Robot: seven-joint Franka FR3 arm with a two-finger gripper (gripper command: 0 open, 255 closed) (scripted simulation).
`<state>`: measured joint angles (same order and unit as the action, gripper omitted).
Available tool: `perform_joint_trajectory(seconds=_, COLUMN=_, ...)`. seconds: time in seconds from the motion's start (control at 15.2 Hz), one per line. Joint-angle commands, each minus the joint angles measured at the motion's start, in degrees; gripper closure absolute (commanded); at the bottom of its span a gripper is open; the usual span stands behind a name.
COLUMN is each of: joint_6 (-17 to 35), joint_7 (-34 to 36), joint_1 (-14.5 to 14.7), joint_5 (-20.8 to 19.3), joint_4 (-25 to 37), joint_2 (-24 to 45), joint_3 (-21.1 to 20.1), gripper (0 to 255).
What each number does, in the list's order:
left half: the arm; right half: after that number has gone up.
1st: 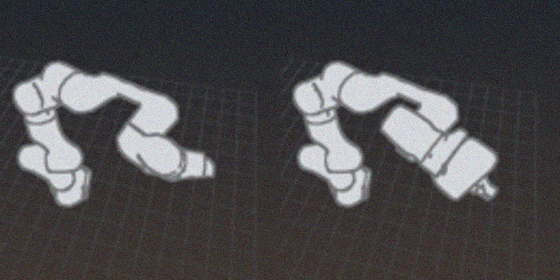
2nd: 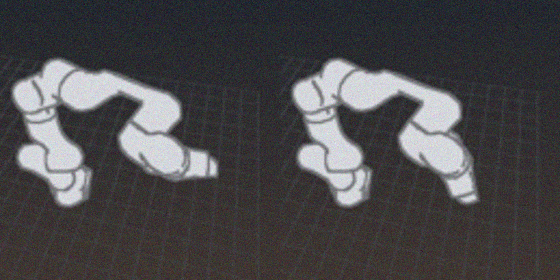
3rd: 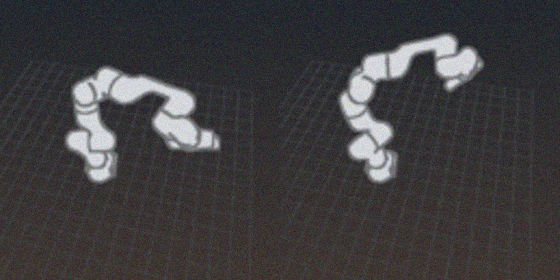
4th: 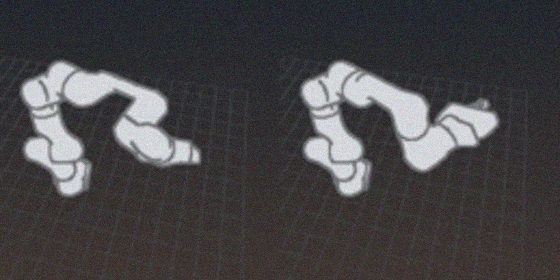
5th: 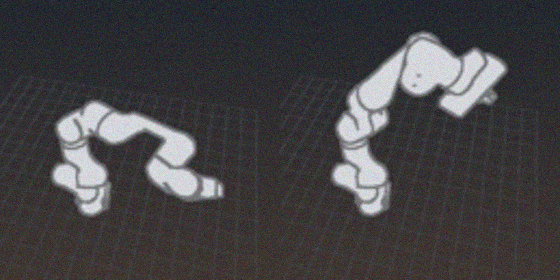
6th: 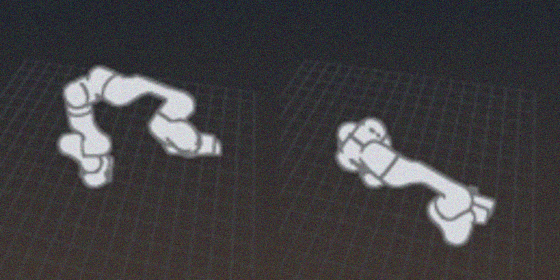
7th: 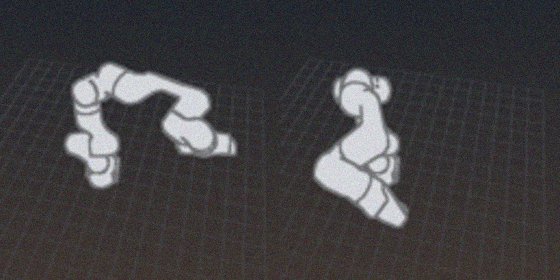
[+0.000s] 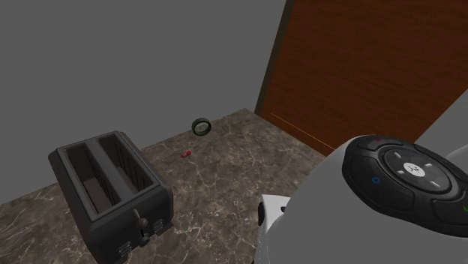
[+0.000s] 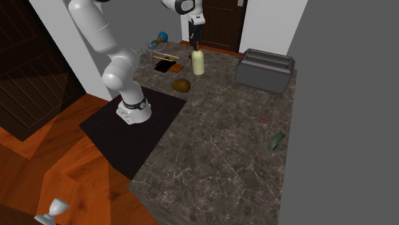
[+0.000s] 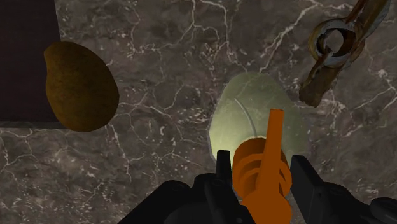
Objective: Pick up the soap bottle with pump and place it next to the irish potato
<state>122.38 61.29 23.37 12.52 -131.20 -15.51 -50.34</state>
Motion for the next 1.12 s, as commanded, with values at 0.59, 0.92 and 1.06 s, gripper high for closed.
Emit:
perform_joint_trajectory(seconds=0.59, joint_6=-4.2, joint_7=-0.9, joint_1=0.5, joint_5=1.0, joint_4=2.4, joint_2=-2.1, joint_3=1.5, gripper=0)
perform_joint_trajectory(seconds=0.92, joint_6=-7.8, joint_7=-1.5, joint_1=0.9, joint_5=1.5, joint_4=4.8, joint_2=-3.6, joint_3=2.7, gripper=0)
perform_joint_trajectory(seconds=1.06, joint_6=-7.8, joint_7=-1.4, joint_1=0.9, joint_5=1.5, joint_4=4.8, joint_2=-3.6, joint_3=2.7, gripper=0)
